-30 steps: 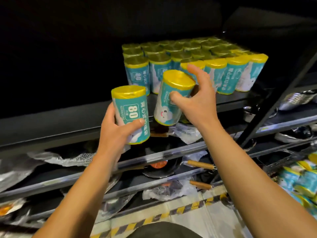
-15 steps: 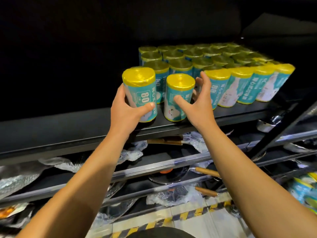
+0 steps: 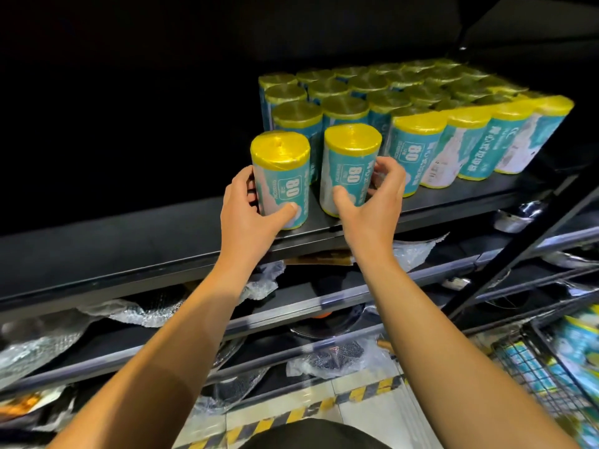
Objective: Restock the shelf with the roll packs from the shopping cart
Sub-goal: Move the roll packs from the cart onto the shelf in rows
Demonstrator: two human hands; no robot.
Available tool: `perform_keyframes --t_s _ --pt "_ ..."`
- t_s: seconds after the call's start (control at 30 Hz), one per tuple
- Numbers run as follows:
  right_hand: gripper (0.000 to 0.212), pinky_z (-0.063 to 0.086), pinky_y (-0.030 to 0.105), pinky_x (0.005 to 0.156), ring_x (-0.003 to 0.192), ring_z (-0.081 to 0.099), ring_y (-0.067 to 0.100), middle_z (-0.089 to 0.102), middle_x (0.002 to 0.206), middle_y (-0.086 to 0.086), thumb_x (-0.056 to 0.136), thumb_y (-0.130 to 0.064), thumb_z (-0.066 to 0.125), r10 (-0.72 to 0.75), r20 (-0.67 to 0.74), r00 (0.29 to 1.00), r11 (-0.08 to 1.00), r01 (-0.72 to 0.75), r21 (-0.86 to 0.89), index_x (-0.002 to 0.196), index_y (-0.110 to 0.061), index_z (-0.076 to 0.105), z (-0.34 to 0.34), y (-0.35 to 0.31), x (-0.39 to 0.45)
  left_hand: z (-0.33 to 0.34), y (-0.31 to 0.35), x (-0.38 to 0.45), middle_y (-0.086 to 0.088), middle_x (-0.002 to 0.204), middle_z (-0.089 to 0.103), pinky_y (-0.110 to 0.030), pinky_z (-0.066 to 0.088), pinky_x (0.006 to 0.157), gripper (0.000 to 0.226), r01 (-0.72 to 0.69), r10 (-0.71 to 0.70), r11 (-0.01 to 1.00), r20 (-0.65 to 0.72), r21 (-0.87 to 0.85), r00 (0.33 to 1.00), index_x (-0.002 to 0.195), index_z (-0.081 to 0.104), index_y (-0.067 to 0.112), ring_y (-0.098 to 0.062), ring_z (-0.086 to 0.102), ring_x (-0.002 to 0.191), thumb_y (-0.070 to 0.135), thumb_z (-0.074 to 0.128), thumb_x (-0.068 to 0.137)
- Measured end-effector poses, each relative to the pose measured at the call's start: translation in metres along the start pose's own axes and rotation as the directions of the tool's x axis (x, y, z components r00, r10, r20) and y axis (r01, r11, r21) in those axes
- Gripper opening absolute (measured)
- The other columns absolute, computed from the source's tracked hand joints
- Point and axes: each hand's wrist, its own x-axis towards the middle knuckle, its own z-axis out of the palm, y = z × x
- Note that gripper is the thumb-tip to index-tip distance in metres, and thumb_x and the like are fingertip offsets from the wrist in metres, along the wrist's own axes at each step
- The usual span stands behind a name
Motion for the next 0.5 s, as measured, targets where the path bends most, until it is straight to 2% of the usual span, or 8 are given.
perform_keyframes --t_s 0.2,0.37,0.5 --pt "0.062 0.048 0.042 0.102 0.121 0.051 0.021 0.046 0.129 0.007 0.081 -0.012 0.072 0.031 -0.05 0.998 0.999 -0.031 -0.007 0.135 -0.009 0.042 -0.001 0.001 0.012 0.0 0.001 0.0 0.007 0.13 0.057 -0.029 0.055 0.093 0.071 0.002 -0.002 1.0 0.003 0.02 1.0 0.136 0.049 0.026 -0.003 0.059 0.112 0.03 0.082 0.074" --pt "0.065 0.047 0.049 0.102 0.124 0.05 0.024 0.046 0.133 0.005 0.083 -0.017 0.073 0.021 -0.052 0.998 0.995 -0.026 -0.098 0.139 -0.009 0.041 0.001 0.004 0.019 0.003 0.004 0.0 0.008 0.128 0.059 -0.03 0.056 0.091 0.068 0.024 -0.024 1.0 -0.004 -0.002 1.0 0.133 0.052 0.028 -0.002 0.06 0.111 0.03 0.082 0.072" --pt "0.066 0.045 0.05 0.105 0.127 0.05 0.025 0.048 0.136 0.007 0.085 -0.018 0.071 0.014 -0.054 0.998 0.992 -0.021 -0.122 0.142 -0.009 0.04 0.0 0.008 0.019 0.002 0.007 0.0 0.01 0.124 0.063 -0.023 0.056 0.088 0.068 0.022 -0.021 0.999 0.025 -0.038 0.999 0.134 0.053 0.025 0.003 0.061 0.108 0.023 0.083 0.074"
